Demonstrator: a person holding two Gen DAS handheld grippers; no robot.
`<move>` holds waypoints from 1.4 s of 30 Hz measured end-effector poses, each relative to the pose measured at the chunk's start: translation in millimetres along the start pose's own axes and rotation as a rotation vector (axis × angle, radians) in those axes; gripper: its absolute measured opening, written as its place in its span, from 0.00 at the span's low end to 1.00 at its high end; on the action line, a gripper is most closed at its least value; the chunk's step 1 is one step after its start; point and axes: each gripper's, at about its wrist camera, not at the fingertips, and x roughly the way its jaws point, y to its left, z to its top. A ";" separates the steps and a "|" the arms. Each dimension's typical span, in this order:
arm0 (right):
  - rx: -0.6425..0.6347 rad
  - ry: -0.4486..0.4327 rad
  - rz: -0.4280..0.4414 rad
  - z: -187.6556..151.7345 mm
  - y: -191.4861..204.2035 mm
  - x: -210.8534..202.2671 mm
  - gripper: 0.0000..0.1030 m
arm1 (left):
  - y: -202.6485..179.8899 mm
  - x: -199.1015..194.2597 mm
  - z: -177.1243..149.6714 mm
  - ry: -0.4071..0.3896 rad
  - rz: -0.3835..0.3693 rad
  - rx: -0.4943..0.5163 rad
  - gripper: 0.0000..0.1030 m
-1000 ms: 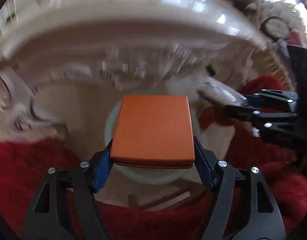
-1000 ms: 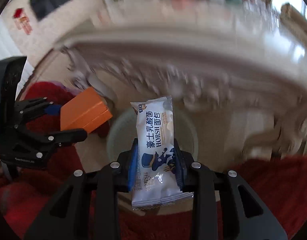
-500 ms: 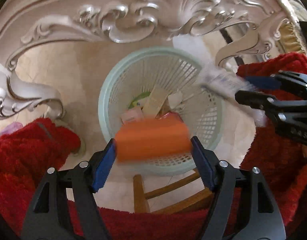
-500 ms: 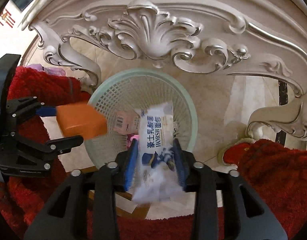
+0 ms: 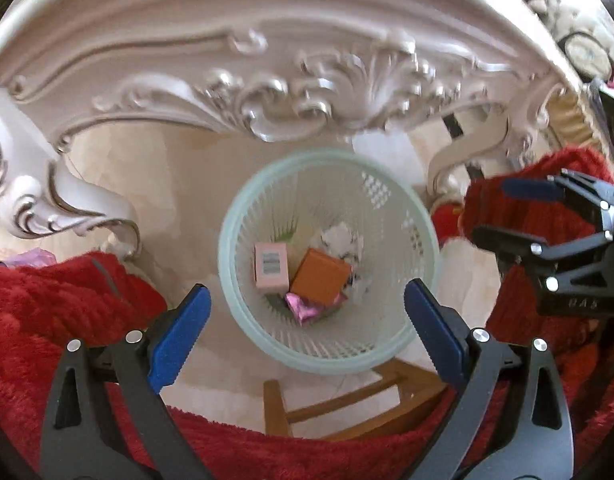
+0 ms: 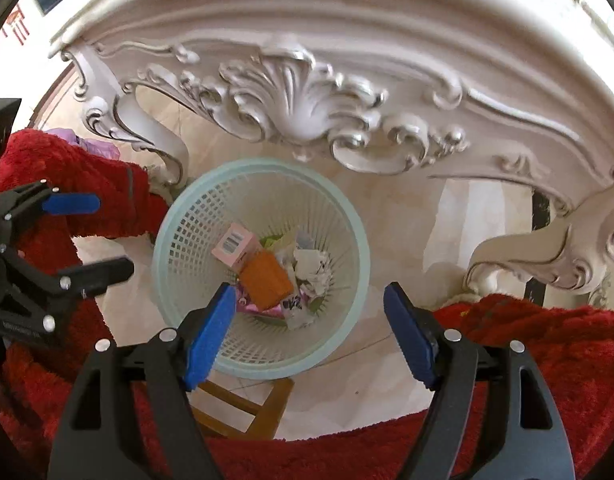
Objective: Collect trash
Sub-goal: 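Carry the orange box and snack packet to the wastebasket and open both tools, then move both tools back over the table toward the red boxes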
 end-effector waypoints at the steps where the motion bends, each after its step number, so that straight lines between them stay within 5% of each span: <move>1: -0.008 -0.025 0.006 0.0 1.6 -6.9 0.70 | 1.3 -7.0 0.6 -0.035 -0.006 -0.005 0.92; 6: -0.025 -0.187 0.002 1.2 3.8 -46.0 0.70 | 11.6 -40.5 1.2 -0.204 -0.039 -0.058 0.92; 12: 0.073 -0.347 -0.008 25.0 -19.5 -83.0 0.71 | 15.4 -67.5 21.6 -0.280 -0.015 -0.067 0.92; 17: 0.172 -0.490 -0.054 79.1 -59.6 -110.2 0.71 | 13.0 -99.4 77.3 -0.376 0.041 -0.009 0.92; 22: 0.228 -0.581 -0.086 149.0 -95.3 -115.5 0.71 | 12.5 -117.5 167.7 -0.491 0.108 0.029 0.92; 26: 0.252 -0.583 -0.069 199.9 -121.4 -109.7 0.71 | 16.6 -109.5 238.5 -0.506 0.046 0.015 0.92; 31: 0.208 -0.511 -0.103 261.9 -134.1 -80.2 0.71 | 21.7 -83.3 305.4 -0.481 0.088 0.015 0.92; 42: 0.210 -0.444 -0.087 308.9 -144.3 -41.0 0.71 | 21.6 -28.9 372.8 -0.377 0.098 0.018 0.92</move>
